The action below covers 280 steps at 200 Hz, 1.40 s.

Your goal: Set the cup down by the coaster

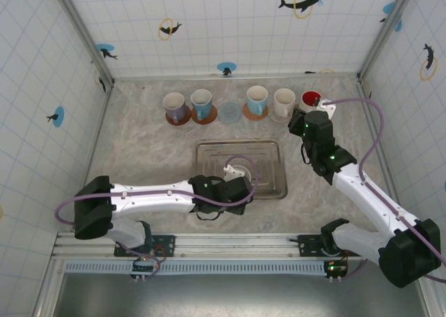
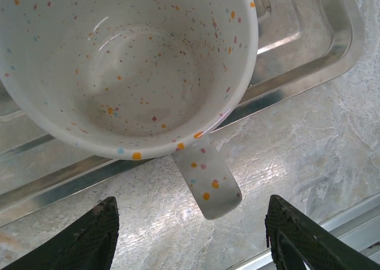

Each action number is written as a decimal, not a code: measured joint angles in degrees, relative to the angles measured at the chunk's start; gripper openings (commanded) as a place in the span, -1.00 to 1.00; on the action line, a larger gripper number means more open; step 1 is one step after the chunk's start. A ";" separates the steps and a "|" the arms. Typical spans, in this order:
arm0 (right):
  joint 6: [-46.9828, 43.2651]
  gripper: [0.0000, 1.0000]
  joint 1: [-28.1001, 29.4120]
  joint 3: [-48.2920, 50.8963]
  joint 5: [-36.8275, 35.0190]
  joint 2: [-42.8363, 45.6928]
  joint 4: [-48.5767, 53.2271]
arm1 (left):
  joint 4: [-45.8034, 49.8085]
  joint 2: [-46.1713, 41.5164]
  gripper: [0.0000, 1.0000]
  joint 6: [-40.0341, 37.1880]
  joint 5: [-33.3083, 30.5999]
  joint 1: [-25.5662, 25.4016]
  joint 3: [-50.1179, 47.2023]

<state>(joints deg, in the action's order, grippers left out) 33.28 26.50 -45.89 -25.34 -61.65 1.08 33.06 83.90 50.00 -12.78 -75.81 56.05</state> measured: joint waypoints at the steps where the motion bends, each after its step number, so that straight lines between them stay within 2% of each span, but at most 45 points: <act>1: 0.00 0.17 0.00 0.00 0.00 -0.02 0.00 | -0.04 0.09 0.31 0.02 0.00 0.00 0.00; 70: 0.17 0.18 0.00 0.00 0.17 -0.35 0.00 | -0.63 1.53 0.24 0.09 -0.92 0.00 0.02; 121: 0.20 0.18 -0.02 0.00 0.55 -0.48 -0.02 | -0.63 4.55 0.06 1.51 -1.90 -0.02 0.26; 195: 0.20 0.18 -0.17 0.00 0.83 -0.48 -0.02 | 0.42 5.35 -0.10 4.24 -5.79 0.07 0.79; 280: 0.20 0.18 -0.33 0.00 1.11 -0.85 -0.04 | 0.66 5.40 -0.14 3.37 -6.34 1.22 2.19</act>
<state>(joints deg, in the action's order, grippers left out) 33.47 26.17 -45.89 -24.23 -62.50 1.04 33.71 89.30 53.36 -19.11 -74.59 58.24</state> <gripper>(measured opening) 0.589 0.436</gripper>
